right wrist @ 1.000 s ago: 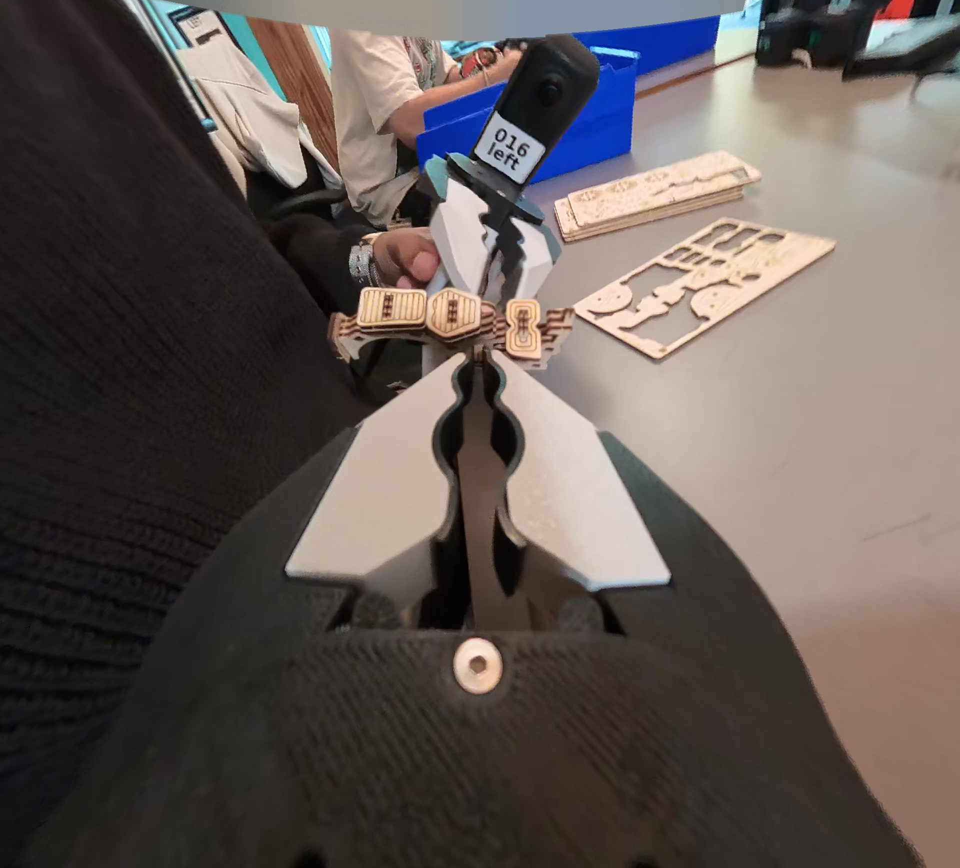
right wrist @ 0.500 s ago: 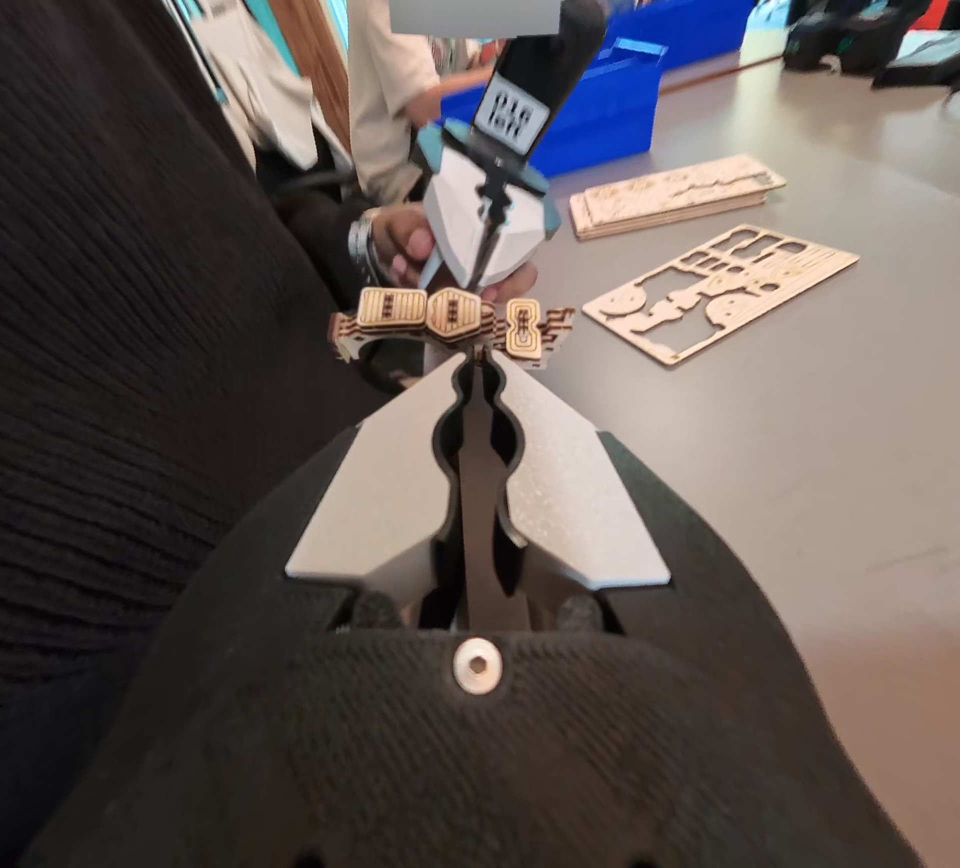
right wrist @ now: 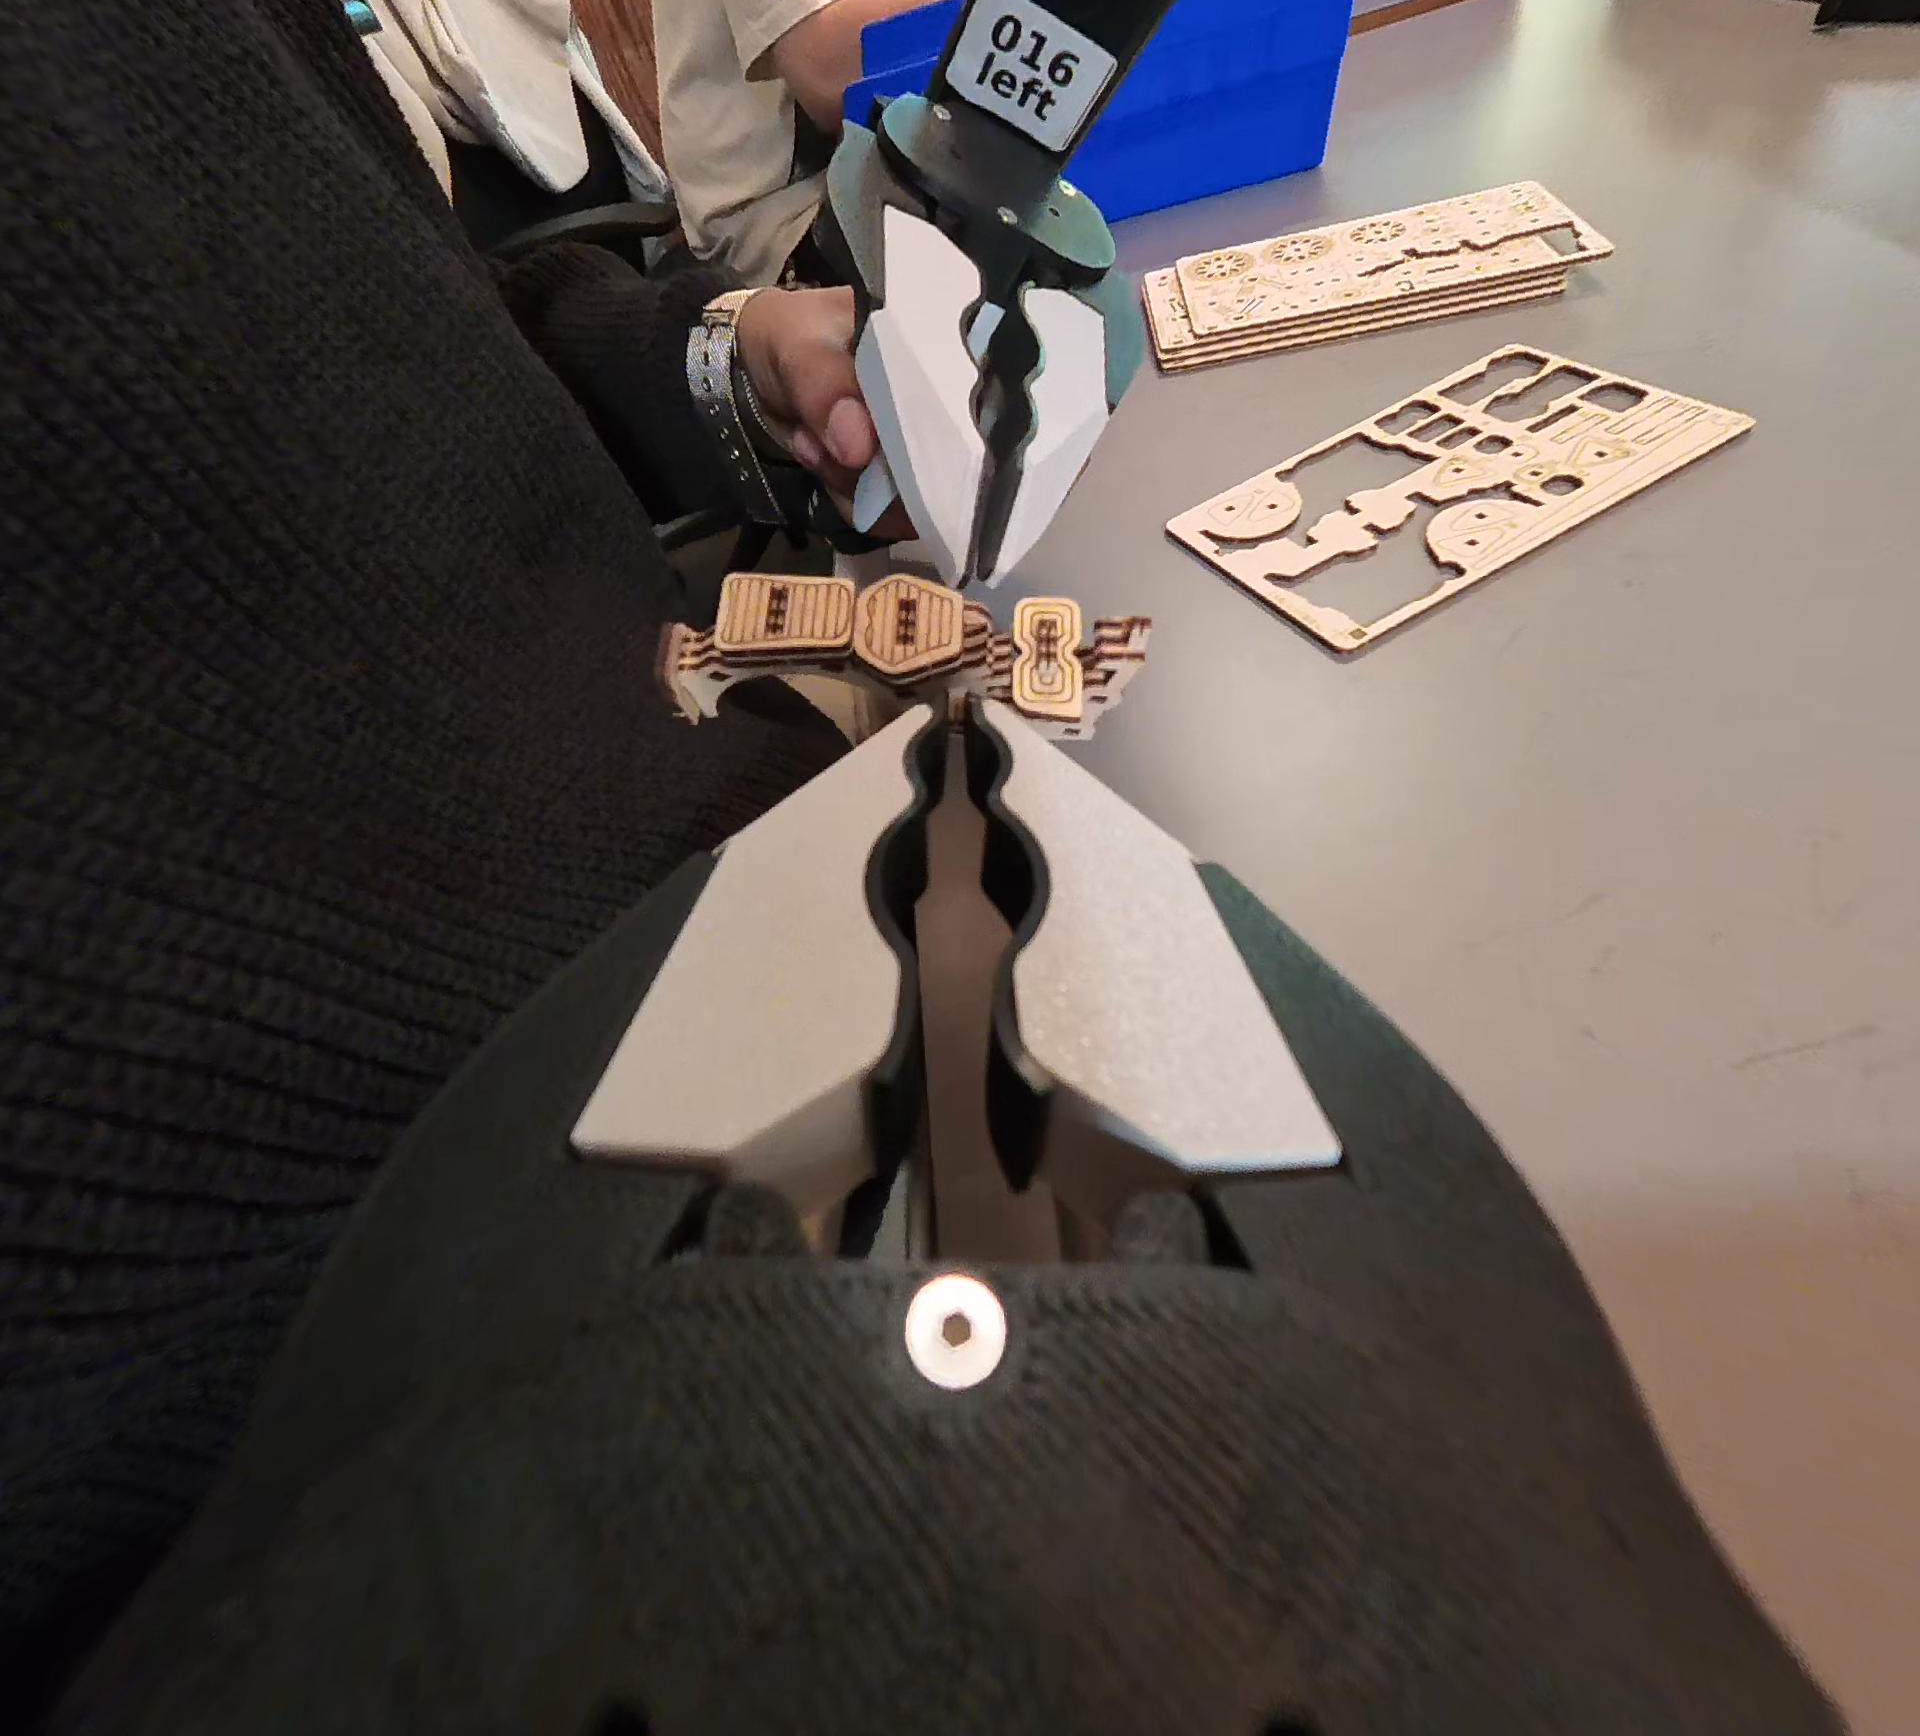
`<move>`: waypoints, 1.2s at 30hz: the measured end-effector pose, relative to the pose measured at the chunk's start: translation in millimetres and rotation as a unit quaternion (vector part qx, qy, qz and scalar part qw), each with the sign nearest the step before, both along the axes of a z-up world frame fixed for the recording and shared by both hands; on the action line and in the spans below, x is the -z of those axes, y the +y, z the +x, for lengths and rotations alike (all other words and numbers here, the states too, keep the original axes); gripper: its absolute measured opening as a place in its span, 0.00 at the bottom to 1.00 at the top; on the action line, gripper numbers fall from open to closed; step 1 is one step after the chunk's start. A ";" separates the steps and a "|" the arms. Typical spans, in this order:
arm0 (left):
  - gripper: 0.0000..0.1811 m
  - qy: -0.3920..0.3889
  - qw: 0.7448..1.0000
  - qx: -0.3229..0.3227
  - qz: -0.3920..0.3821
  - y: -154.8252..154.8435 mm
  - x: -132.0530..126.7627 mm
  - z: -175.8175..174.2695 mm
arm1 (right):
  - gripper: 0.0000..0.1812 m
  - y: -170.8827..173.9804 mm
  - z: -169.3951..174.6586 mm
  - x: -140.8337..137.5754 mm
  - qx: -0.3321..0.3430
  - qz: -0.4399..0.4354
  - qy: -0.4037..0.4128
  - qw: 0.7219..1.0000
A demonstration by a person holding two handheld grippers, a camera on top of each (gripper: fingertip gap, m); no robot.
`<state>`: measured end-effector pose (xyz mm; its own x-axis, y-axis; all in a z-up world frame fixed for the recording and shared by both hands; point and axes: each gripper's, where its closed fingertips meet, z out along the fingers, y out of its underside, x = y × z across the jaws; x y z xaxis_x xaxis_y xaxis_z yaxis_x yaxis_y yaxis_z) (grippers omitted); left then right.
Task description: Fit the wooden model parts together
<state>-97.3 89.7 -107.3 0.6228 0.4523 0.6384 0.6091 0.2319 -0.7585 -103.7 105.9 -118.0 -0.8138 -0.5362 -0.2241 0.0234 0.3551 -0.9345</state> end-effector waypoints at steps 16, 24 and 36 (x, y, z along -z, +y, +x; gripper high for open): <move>0.00 0.005 1.000 0.009 0.013 4.5 -3.7 2.2 | 0.01 -0.6 1.5 -2.9 -0.003 -0.007 -0.015 1.000; 0.00 -0.011 1.000 0.016 0.009 11.8 2.8 1.7 | 0.01 -0.5 4.1 1.2 -0.006 0.003 0.001 1.000; 0.00 -0.015 1.000 0.012 0.015 8.3 2.1 0.9 | 0.01 -0.9 2.0 4.5 -0.001 0.011 0.012 1.000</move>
<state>-96.4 98.0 -109.4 0.6136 0.4177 0.6701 0.6372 0.2393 -0.7326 -101.7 105.1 -122.5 -0.8184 -0.5322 -0.2167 0.0006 0.3764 -0.9265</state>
